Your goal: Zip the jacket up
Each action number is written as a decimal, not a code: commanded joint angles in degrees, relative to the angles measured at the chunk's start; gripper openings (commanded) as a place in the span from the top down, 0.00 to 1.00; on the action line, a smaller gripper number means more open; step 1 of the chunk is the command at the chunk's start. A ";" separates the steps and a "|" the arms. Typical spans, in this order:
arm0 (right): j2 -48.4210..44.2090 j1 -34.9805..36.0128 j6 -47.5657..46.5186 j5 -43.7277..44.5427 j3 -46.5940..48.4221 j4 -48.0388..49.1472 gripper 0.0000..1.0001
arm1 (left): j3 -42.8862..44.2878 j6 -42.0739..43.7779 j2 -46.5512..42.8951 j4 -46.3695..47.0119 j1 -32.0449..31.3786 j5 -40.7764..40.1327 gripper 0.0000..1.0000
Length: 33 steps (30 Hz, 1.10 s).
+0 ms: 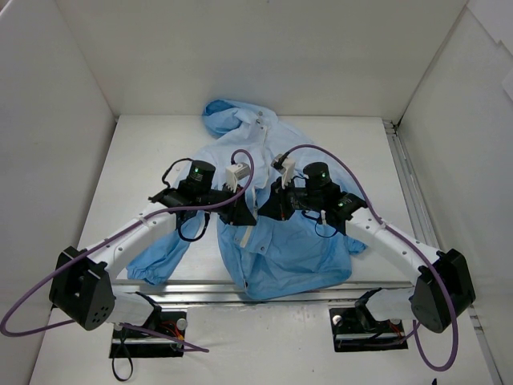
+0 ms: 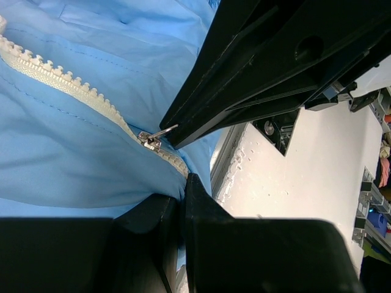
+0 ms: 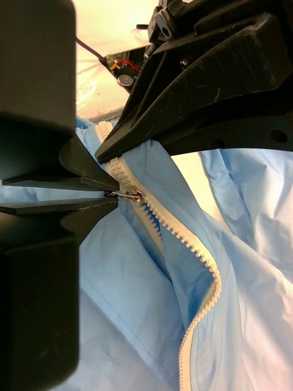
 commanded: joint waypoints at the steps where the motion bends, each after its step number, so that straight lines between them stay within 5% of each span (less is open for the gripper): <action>1: -0.12 0.13 1.16 -1.79 1.54 4.55 0.94 | 3.25 -0.37 -1.75 4.92 0.45 2.97 1.00; 19: 3.13 -0.39 -1.13 15.16 11.02 -0.89 1.00 | 2.37 3.24 -4.38 -0.26 0.45 9.21 1.00; 33: 9.54 -5.93 -2.89 27.91 18.24 -5.46 1.00 | -0.61 6.40 -6.85 -6.23 1.51 6.84 1.00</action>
